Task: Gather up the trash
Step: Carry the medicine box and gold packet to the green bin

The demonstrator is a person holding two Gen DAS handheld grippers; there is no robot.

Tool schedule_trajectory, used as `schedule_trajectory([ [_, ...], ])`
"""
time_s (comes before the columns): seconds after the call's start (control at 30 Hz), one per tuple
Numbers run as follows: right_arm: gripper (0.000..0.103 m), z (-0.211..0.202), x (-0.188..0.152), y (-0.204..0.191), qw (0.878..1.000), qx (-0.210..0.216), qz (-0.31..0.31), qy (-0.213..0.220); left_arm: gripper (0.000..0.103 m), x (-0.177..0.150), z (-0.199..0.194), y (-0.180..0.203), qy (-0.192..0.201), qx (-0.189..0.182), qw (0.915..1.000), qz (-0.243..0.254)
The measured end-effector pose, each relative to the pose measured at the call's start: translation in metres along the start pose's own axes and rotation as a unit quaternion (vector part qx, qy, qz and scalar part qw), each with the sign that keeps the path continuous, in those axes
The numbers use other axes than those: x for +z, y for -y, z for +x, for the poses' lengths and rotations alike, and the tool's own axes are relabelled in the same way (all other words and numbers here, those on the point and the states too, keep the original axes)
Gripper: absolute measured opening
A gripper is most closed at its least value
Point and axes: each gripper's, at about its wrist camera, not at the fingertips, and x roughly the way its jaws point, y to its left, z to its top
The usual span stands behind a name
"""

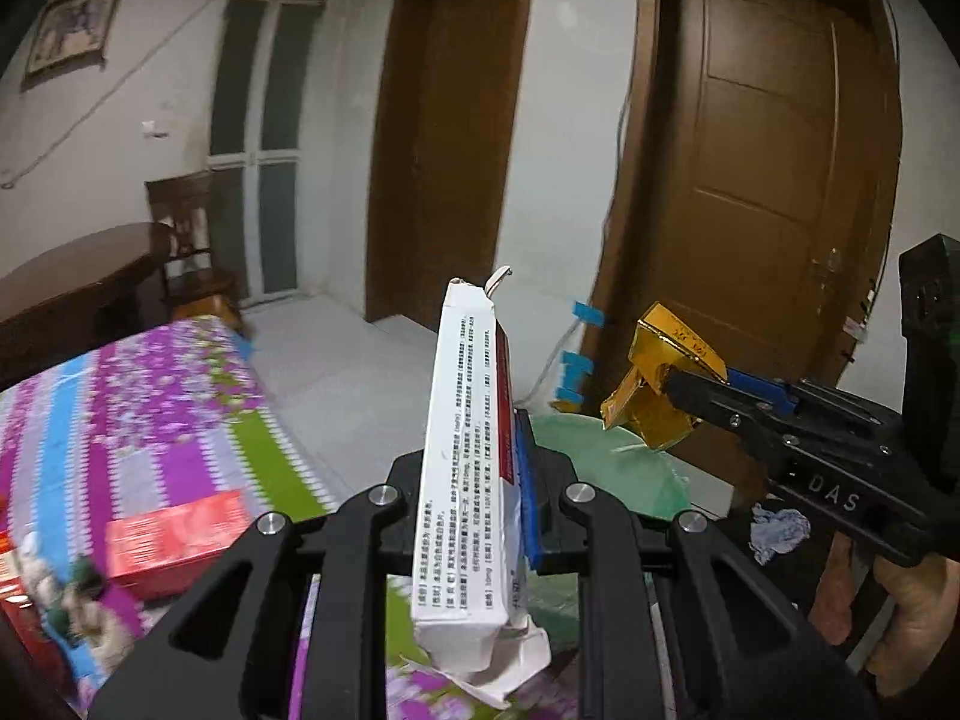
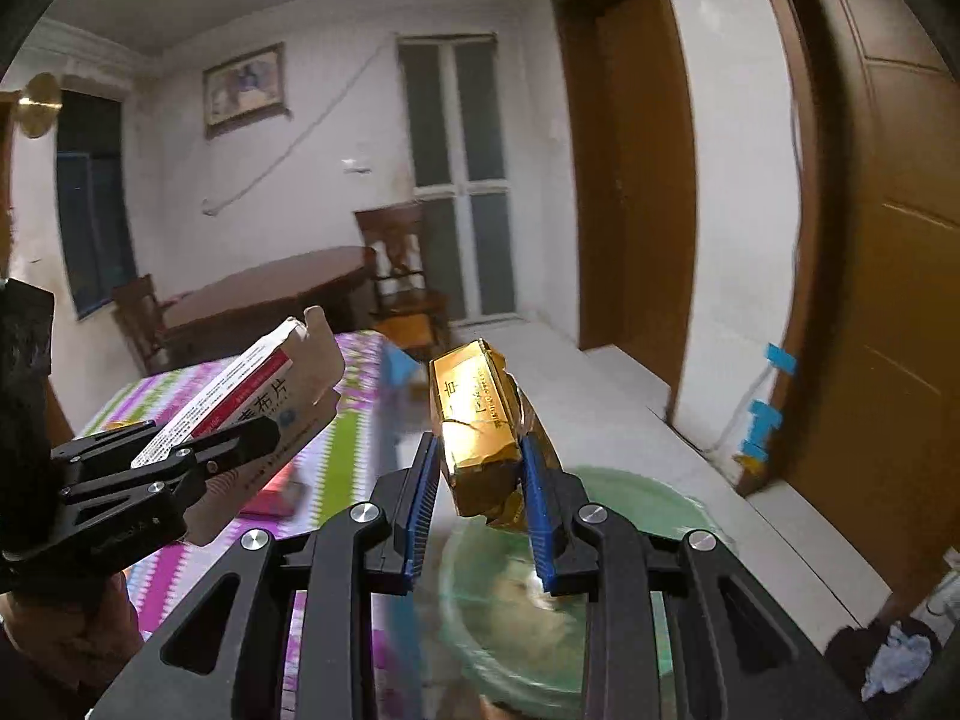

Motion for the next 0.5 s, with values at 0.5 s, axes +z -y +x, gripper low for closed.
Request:
schedule_trajectory([
  [0.5,0.029,0.095,-0.047,0.106,0.993,-0.017,0.070,-0.098,0.018,-0.022,0.118,0.050,-0.100,-0.053,0.9936,-0.001],
])
